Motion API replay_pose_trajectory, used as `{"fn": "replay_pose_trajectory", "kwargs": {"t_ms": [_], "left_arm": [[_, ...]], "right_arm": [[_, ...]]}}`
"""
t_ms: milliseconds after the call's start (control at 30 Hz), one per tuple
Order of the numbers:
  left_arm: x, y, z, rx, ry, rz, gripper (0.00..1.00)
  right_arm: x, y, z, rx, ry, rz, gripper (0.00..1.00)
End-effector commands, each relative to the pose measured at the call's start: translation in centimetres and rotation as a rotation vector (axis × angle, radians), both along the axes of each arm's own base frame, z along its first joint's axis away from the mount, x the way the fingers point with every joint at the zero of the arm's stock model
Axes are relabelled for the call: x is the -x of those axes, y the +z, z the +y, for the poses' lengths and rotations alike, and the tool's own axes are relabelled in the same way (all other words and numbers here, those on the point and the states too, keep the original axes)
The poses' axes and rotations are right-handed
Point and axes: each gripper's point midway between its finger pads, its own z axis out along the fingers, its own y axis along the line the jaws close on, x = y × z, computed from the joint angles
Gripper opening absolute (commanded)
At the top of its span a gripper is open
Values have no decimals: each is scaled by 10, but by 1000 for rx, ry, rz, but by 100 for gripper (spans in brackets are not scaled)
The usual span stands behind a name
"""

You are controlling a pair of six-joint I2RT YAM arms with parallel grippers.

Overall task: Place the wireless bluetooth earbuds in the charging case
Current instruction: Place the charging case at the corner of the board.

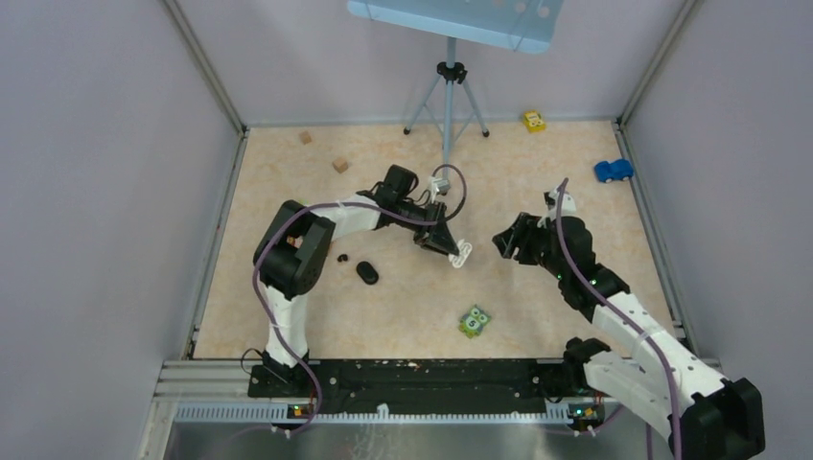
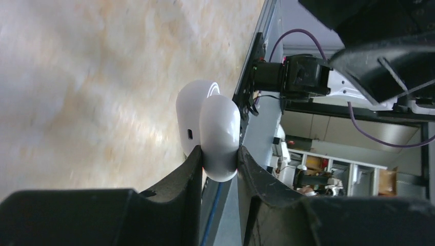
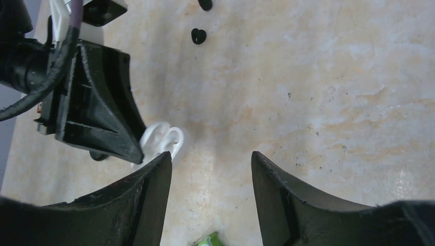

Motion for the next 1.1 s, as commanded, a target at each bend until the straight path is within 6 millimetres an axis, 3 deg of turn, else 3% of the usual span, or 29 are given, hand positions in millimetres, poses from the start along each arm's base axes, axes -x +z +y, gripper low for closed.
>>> {"fn": "replay_pose_trajectory", "kwargs": {"t_ms": [0,267,400,567,667,867,1067], "left_arm": [[-9,9,-49,62,-44,-73,0],[10,-20,-121,59,-138,-67,0],[17,-31,-142,55,-164,-57,0],[23,-44,-160,63,-188,-26,2],[26,-53,-166,54,-190,-17,11],[19,-52,-163,-23,-144,-93,43],[4,-14,-150,-96,-89,-289,67]], "right_arm": [[-3,24,-9,-35,-70,-39,58],[5,34,-52,44,-260,-72,58],[12,43,-69,59,-318,-116,58],[19,51,-75,49,-333,-163,58],[21,50,-78,52,-341,-167,58],[23,51,-82,61,-355,-164,58],[23,54,-87,79,-375,-171,58]]}}
